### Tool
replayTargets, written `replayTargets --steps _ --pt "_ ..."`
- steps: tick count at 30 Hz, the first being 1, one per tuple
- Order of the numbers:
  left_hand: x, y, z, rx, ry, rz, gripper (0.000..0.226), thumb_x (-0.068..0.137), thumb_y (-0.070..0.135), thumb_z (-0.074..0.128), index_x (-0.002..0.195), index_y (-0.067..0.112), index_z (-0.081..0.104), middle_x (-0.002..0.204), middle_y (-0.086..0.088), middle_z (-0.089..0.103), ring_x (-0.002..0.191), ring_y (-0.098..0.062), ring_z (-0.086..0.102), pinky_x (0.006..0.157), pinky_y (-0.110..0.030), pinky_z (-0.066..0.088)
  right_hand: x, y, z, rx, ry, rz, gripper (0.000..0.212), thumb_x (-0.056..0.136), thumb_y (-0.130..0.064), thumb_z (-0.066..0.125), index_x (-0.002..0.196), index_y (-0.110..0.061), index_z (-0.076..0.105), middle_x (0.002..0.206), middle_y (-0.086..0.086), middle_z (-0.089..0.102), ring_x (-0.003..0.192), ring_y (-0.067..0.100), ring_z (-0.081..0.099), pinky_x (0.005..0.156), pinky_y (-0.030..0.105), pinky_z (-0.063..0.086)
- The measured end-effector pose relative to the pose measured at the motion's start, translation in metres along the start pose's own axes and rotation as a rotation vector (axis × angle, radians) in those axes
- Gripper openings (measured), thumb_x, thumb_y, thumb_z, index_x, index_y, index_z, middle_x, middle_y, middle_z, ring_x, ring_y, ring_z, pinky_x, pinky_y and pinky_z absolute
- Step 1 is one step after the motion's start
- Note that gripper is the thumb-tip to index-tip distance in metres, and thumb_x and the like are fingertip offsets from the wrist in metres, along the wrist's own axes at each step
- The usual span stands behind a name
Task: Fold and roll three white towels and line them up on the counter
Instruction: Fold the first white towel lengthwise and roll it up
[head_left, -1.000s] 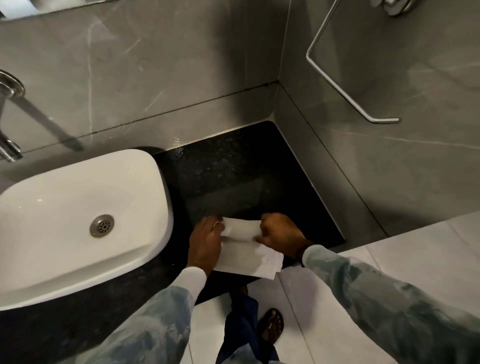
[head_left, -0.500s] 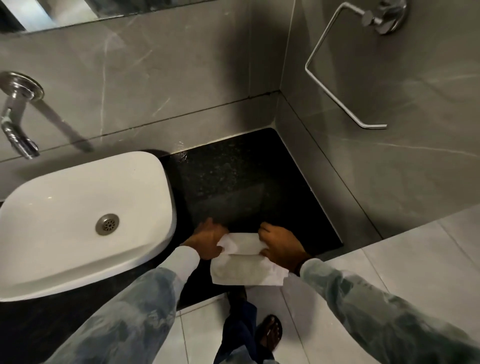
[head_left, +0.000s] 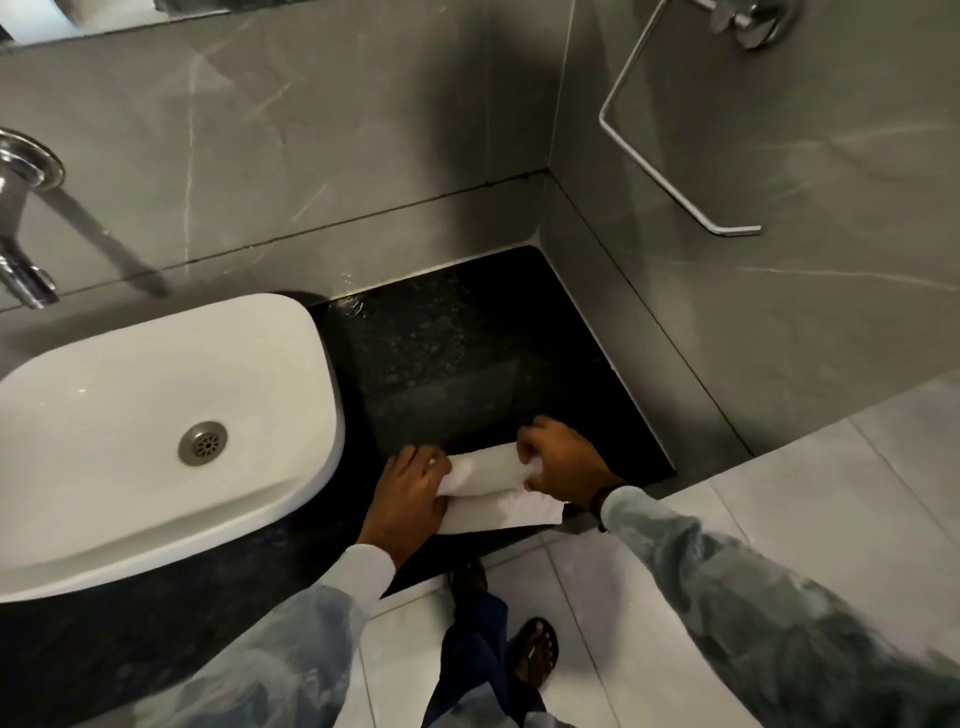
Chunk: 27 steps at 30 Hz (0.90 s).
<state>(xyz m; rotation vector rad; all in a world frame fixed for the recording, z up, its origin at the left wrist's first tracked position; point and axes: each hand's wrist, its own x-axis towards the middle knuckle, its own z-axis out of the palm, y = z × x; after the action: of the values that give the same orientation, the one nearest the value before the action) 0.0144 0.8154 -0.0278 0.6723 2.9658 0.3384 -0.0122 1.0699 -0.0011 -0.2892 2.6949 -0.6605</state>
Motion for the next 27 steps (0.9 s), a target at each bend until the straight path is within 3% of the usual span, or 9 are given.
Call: replayTargets --steps 4,9,15,20,23,27 --pt "-0.006 -0.009 -0.006 -0.053 -0.1 0.034 0.046 0.072 0.025 0.069 0.117 0.021 0.06 0.128 -0.001 0.059 0.115 -0.025 0.054 0.097 -0.038 0.045 -0.001 -0.003 0.003 -0.011 0.013 0.046 0.038 0.057 -0.022 0.084 0.08 -0.018 0.054 0.098 0.003 0.057 0.089 0.025 0.057 0.078 0.038 0.054" --pt "0.007 -0.004 -0.005 -0.084 -0.073 -0.032 0.045 0.072 0.014 0.068 0.116 0.013 0.06 0.119 -0.01 0.064 0.106 -0.033 0.06 0.092 -0.04 0.05 0.007 -0.002 -0.008 0.008 -0.042 0.053 0.043 0.057 -0.031 0.087 0.088 -0.021 0.059 0.101 0.002 0.058 0.091 0.022 0.056 0.08 0.036 0.053" --pt "0.031 -0.003 -0.004 -0.062 0.036 -0.098 0.038 0.067 0.01 0.069 0.104 0.011 0.064 0.106 -0.012 0.064 0.092 -0.036 0.061 0.077 -0.039 0.053 0.025 0.013 -0.029 0.065 0.176 0.063 0.048 0.06 -0.024 0.085 0.102 -0.012 0.069 0.097 0.01 0.065 0.087 0.028 0.064 0.076 0.036 0.055" --pt "0.018 -0.006 0.008 -0.088 0.019 0.019 0.038 0.078 0.016 0.065 0.116 0.015 0.058 0.135 -0.009 0.055 0.117 -0.033 0.054 0.099 -0.04 0.046 0.018 0.007 -0.023 -0.046 0.069 0.055 0.043 0.068 -0.025 0.082 0.104 -0.011 0.064 0.105 0.01 0.064 0.095 0.027 0.062 0.083 0.036 0.053" --pt "0.007 -0.008 0.004 -0.162 0.001 0.076 0.033 0.084 0.029 0.063 0.114 0.017 0.06 0.145 -0.004 0.047 0.129 -0.024 0.047 0.108 -0.036 0.041 0.005 0.006 -0.014 -0.048 0.069 0.061 0.036 0.071 -0.025 0.08 0.1 -0.012 0.062 0.105 0.009 0.065 0.097 0.028 0.063 0.084 0.036 0.052" --pt "0.015 -0.013 -0.011 -0.372 -0.079 -0.026 0.018 0.081 0.024 0.069 0.097 0.019 0.063 0.13 -0.002 0.056 0.117 -0.023 0.055 0.101 -0.03 0.045 0.002 0.008 -0.017 0.002 0.006 0.084 0.035 0.067 -0.033 0.082 0.092 -0.014 0.065 0.096 0.007 0.066 0.089 0.026 0.064 0.08 0.036 0.055"
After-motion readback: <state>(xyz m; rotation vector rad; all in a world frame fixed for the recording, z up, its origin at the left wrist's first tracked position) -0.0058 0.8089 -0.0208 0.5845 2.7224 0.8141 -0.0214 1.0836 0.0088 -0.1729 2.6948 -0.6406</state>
